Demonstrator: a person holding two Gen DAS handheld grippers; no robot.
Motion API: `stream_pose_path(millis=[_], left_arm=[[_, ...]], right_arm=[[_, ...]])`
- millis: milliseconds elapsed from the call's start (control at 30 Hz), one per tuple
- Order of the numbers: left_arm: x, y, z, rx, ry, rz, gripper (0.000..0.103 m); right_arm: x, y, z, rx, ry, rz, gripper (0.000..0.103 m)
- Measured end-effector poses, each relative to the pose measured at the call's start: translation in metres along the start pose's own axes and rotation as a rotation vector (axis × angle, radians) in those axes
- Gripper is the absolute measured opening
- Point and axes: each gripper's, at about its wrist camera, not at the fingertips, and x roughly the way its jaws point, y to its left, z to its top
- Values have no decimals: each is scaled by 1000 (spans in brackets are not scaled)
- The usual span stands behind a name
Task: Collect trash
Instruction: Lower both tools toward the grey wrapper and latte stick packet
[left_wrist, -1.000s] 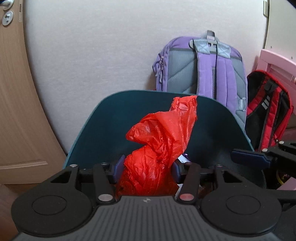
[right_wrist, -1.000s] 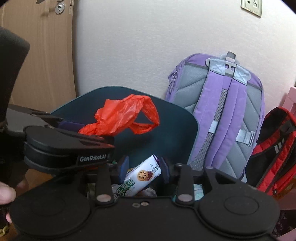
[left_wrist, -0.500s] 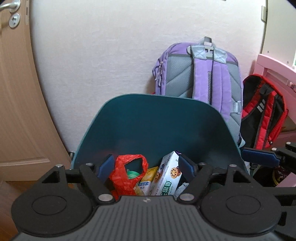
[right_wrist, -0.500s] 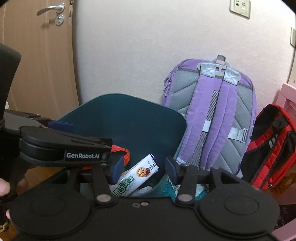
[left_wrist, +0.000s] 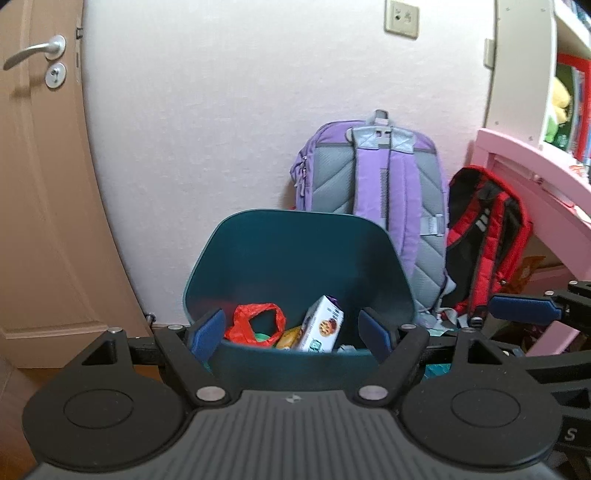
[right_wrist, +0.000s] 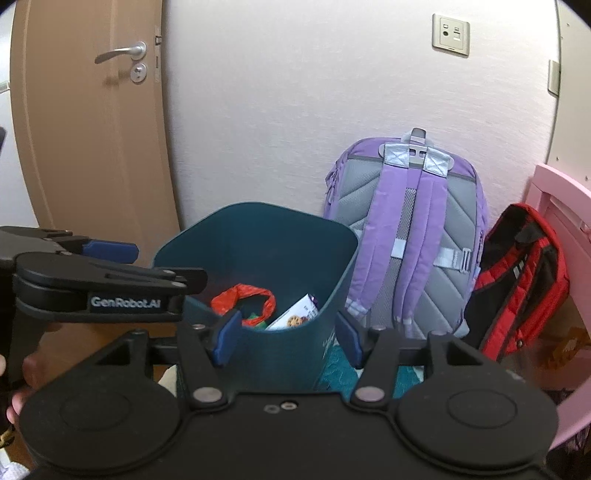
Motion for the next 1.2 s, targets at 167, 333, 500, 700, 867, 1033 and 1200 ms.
stream_pose_path(millis=[167, 333, 500, 700, 867, 1033, 1200], left_arm=[[-35, -7, -17, 13, -15, -13, 79], [-63, -13, -41, 24, -19, -30, 81], [-79, -15, -67, 38, -4, -38, 82], [-83, -11, -106, 29, 37, -48, 82], [-70, -4, -144, -1, 88, -68, 82], [-43, 8, -184, -65, 149, -81, 84], [-10, 17, -228, -128, 249, -53, 103]], right_arm=[[-26, 2, -17, 3, 7, 10, 58], [-45, 7, -39, -15, 23, 23, 63], [-57, 11, -65, -15, 50, 43, 70], [-59, 16, -102, -7, 96, 64, 76], [-47, 17, -137, 13, 144, 85, 84], [-22, 18, -173, 41, 218, 104, 88], [13, 14, -213, 82, 309, 108, 90]])
